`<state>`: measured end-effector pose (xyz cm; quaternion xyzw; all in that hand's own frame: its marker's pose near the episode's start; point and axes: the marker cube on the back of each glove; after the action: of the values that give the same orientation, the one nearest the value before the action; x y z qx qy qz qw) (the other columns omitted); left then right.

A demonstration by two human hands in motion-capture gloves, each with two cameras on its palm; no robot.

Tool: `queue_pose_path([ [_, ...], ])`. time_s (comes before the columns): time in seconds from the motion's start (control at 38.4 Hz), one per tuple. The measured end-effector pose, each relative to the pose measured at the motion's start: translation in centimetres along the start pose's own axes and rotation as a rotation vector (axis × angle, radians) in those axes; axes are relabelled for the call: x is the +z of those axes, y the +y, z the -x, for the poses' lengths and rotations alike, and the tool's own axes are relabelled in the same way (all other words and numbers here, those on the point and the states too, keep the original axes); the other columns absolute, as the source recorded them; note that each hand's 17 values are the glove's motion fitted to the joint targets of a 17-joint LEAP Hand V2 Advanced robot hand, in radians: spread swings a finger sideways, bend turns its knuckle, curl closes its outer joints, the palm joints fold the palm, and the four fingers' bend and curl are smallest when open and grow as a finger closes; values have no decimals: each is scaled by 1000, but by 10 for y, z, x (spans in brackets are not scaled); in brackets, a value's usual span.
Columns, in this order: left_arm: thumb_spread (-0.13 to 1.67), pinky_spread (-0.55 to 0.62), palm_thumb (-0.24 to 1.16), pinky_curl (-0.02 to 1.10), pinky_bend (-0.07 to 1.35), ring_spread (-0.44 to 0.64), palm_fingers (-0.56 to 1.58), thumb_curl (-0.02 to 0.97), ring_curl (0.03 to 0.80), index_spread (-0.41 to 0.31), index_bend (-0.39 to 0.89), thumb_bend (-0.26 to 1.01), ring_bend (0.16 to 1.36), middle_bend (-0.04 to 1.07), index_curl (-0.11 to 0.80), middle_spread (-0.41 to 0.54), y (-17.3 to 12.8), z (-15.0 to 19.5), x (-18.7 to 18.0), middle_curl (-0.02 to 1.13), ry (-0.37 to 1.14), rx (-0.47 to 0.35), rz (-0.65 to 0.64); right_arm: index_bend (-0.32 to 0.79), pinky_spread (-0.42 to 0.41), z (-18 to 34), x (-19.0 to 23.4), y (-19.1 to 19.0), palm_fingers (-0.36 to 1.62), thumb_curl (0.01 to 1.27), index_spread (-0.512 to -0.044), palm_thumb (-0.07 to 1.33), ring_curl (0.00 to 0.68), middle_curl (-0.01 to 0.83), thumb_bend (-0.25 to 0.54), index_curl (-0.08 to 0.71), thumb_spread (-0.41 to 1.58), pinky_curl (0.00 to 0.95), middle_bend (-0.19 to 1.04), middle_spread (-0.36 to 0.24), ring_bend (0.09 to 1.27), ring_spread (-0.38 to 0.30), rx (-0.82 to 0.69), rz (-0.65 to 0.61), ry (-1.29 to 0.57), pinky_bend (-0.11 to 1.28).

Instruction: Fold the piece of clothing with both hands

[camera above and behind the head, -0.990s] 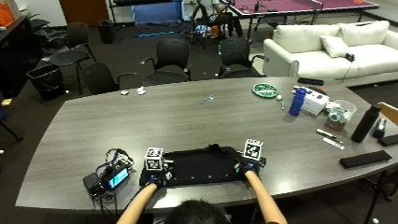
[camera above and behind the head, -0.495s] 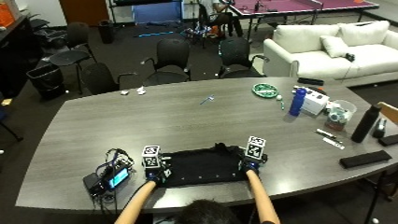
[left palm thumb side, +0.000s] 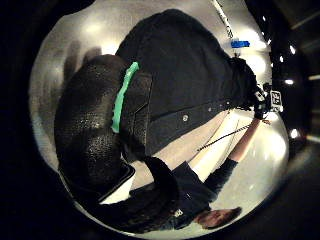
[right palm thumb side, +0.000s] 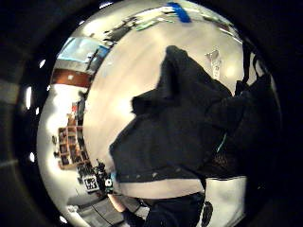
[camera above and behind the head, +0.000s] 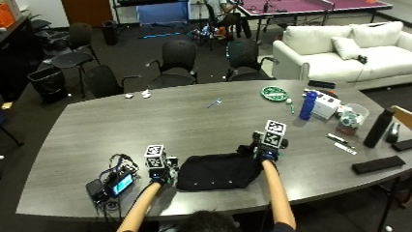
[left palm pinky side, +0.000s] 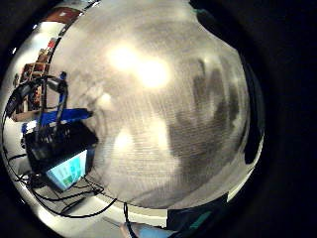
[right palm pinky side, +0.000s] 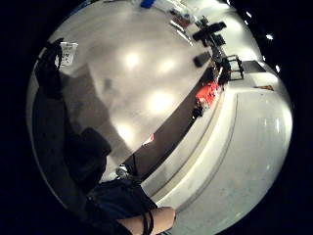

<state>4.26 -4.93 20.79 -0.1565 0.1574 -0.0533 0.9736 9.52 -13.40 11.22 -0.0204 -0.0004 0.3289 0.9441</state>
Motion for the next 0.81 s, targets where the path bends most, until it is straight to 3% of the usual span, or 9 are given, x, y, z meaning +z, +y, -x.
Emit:
queue_pose_path([
  [0.13,1316,280,148,347,214,323,335,270,315,-92,215,-11,423,145,460,102,5,8,-16,264,14,-58,-10,251,-318,70,-56,51,1290,741,-229,984,485,552,-32,416,335,414,402,-178,608,-246,-153,-73,3,586],
  [0.26,1320,278,152,346,205,313,349,269,314,-92,212,-10,429,149,459,101,-6,20,-34,262,64,10,-178,212,-323,177,-71,110,1285,750,-230,983,491,554,-33,429,315,422,396,-187,618,-250,-318,-104,83,597],
  [0.42,1337,263,190,344,192,297,391,274,310,-90,217,4,424,164,461,94,13,35,-59,268,88,2,-287,160,-335,279,-25,150,1278,756,-233,975,496,556,-37,432,300,426,397,-205,634,-255,-442,-64,142,604],
  [0.55,1366,246,256,335,176,283,427,285,307,-89,223,28,419,170,462,85,-3,53,-59,278,193,100,-437,66,-350,341,37,208,1255,748,-228,951,504,555,-48,396,352,436,398,-214,682,-262,-578,154,219,650],
  [0.65,1390,234,325,329,167,269,454,303,307,-88,229,57,418,174,465,74,-8,78,-48,287,214,4,-410,57,-361,366,71,244,1178,722,-216,914,494,542,-44,366,492,424,372,-203,679,-269,-651,296,240,659],
  [0.81,1406,205,382,316,158,239,511,326,307,-87,236,74,410,186,467,55,3,90,-53,307,230,-28,-410,22,-348,381,63,259,1133,673,-195,882,479,530,-29,302,711,422,359,-164,669,-262,-716,249,198,695],
])
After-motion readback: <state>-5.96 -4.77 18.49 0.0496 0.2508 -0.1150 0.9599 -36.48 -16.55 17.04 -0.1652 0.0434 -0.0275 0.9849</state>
